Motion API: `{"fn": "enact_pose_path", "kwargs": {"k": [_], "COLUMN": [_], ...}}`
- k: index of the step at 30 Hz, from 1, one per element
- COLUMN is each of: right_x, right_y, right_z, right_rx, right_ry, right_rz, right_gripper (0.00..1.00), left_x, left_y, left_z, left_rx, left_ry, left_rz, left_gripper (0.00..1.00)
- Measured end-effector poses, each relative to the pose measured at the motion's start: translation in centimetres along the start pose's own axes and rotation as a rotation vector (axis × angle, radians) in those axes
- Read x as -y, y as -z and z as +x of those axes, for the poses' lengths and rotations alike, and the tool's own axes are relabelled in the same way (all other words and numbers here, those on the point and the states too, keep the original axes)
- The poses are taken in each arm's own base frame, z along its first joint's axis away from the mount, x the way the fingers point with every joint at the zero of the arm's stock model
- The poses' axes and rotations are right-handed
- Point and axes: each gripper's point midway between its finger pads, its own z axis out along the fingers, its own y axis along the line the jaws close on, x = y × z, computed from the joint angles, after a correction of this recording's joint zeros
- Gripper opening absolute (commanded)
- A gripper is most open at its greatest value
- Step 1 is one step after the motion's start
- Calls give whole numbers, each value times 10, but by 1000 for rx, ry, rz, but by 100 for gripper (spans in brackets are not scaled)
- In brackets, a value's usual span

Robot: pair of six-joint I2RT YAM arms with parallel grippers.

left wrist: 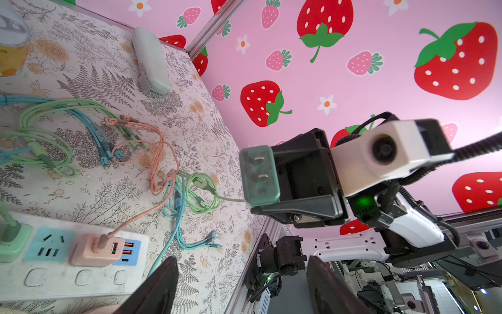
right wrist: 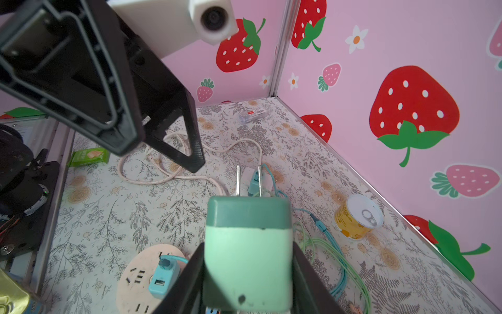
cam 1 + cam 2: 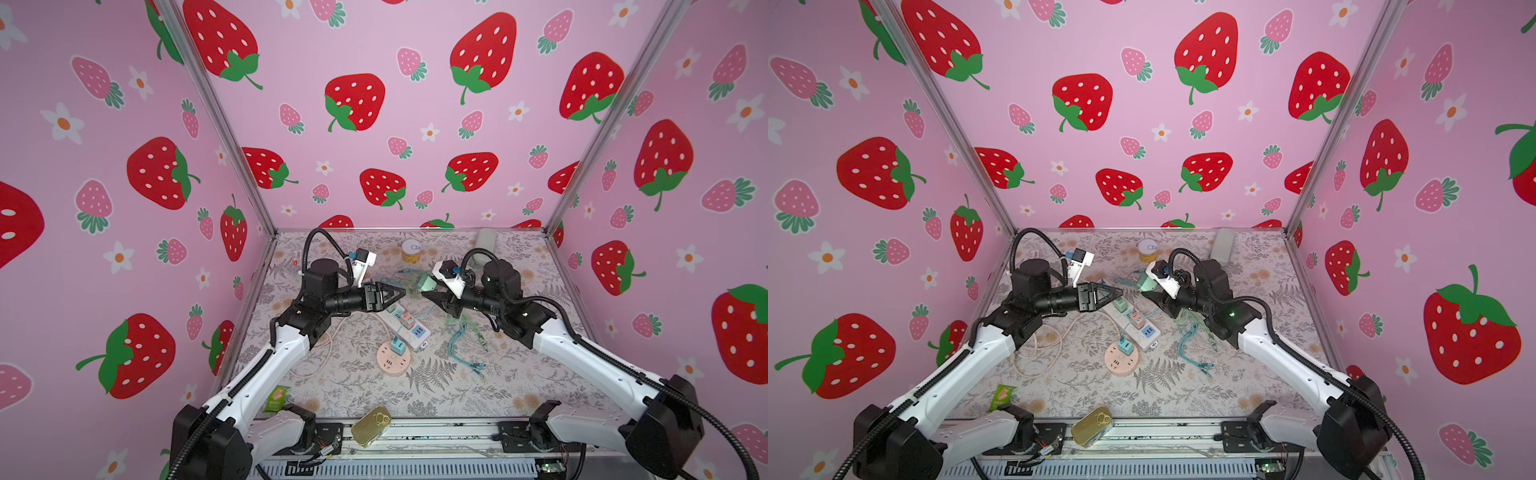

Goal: Insert the plug
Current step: 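Lift the pale-green charger toward the left gripper while the left gripper reaches in, then close the left gripper on the pale-green charger while the right gripper releases it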

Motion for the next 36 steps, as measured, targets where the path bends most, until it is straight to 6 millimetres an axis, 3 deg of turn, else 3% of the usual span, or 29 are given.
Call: {"fn": "enact_pose_path", "kwargs": {"k": [16, 21, 26, 36], "right_x": [-34, -39, -43, -45], "right_y": [-24, -26, -27, -31], "right_z": [-6, -10, -10, -5], "right_rx": [-59, -67, -79, -103], "right_ry": [127, 158, 181, 209], "right_rz": [-84, -87, -89, -73], "right_gripper": [36, 36, 37, 39], "left_x": [8, 10, 9, 5], "left_y": [0, 0, 0, -3], "left_z": [4, 5, 5, 6], "left_rx": [-29, -36, -40, -54], "left_ry": [-3, -2, 1, 20], "left_rz": [41, 49, 50, 47], "left_gripper": [71, 64, 50, 40]}}
